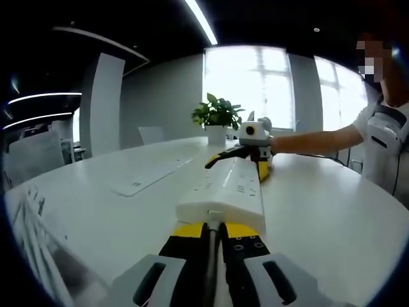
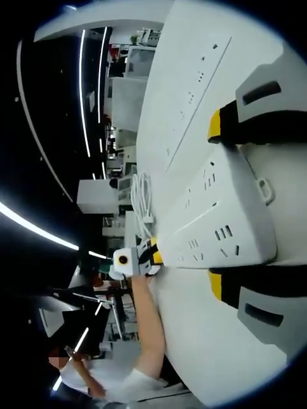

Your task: Straighten the power strip on the desk, plug the charger into it

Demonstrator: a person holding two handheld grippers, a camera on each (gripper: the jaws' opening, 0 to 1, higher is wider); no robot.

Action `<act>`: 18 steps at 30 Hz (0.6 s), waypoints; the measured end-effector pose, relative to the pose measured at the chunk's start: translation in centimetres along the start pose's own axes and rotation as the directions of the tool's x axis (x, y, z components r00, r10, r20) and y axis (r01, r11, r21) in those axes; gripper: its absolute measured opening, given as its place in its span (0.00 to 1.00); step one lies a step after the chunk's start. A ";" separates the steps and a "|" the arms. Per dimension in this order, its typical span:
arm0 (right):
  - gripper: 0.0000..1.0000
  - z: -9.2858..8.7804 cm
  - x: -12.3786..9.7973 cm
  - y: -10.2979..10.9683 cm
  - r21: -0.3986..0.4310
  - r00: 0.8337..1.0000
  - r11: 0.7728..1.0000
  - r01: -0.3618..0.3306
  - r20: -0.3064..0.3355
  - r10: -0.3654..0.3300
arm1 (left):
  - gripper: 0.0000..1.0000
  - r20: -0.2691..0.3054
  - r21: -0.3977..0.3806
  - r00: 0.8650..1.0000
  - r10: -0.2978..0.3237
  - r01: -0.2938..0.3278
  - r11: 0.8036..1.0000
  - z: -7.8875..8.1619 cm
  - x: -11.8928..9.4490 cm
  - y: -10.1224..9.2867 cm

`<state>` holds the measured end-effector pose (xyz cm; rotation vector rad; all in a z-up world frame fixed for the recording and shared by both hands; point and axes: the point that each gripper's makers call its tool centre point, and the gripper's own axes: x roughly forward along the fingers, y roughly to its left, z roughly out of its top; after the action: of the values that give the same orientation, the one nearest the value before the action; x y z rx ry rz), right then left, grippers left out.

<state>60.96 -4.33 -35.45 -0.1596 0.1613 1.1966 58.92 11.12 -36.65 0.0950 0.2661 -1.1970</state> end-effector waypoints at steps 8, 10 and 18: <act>0.76 0.0 0.0 0.1 0.003 1.000 1.000 0.013 -0.010 -0.013 | 0.12 0.002 -0.002 1.000 0.004 -0.004 1.000 0.0 0.0 -0.1; 0.76 0.0 0.0 0.3 0.004 1.000 1.000 0.023 -0.009 -0.023 | 0.12 0.003 -0.003 1.000 0.006 -0.006 1.000 0.0 -0.1 -0.1; 0.76 -0.1 0.0 0.2 0.004 1.000 1.000 0.024 -0.005 -0.024 | 0.12 0.003 -0.002 1.000 0.011 -0.011 1.000 0.0 -0.1 -0.1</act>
<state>60.74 -4.30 -35.50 -0.1601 0.1654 1.1719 58.84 11.21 -36.58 0.0926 0.2641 -1.1861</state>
